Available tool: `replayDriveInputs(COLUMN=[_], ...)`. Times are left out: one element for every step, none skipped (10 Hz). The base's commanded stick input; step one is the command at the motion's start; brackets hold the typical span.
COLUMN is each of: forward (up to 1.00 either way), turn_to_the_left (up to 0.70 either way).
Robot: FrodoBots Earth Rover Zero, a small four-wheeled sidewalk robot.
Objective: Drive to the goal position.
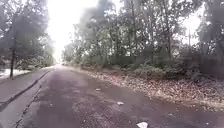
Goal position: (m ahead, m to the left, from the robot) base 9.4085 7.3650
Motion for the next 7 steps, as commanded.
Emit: replayDriveInputs(forward=[0.0,0.0,0.0,0.0,0.0,0.0,0.0], turn_to_the_left=[0.85,0.85,0.85,0.85,0.85,0.85,0.85])
